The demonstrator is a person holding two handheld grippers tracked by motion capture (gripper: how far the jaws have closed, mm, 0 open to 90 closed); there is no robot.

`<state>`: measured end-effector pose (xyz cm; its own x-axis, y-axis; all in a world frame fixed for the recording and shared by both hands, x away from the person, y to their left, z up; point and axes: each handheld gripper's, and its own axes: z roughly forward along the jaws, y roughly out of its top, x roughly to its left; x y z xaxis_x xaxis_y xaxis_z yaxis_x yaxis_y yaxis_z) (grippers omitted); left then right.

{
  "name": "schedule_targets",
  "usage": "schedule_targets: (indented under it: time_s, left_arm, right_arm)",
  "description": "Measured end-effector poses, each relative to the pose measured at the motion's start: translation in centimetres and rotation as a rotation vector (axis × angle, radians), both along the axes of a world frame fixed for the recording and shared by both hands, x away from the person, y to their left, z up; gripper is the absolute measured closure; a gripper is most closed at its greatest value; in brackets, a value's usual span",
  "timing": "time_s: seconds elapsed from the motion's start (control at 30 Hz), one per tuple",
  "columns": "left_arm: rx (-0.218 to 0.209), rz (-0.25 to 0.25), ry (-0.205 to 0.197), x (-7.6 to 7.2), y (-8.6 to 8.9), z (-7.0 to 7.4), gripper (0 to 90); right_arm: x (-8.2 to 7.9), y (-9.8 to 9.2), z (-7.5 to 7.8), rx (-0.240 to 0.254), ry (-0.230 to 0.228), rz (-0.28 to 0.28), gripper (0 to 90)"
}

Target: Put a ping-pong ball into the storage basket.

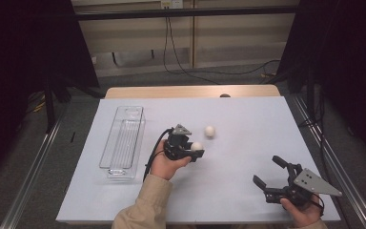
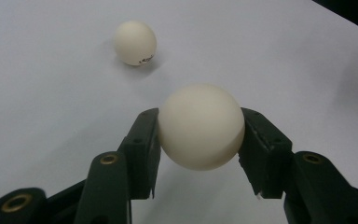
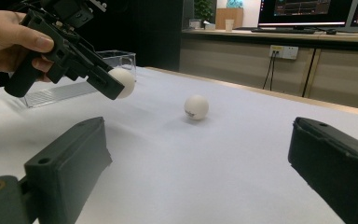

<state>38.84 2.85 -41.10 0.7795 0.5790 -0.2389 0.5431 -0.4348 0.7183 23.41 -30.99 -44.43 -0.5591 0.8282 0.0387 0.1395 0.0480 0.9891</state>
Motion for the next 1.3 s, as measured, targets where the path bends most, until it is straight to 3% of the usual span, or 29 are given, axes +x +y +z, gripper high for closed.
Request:
schedule_targets:
  time_s: [1.3]
  left_arm:
    - [0.021, 0.071, 0.016, 0.8, 3.4, 0.7, 51.0]
  right_arm:
    - [0.0, 0.1, 0.0, 0.003, -0.003, 0.002, 4.3]
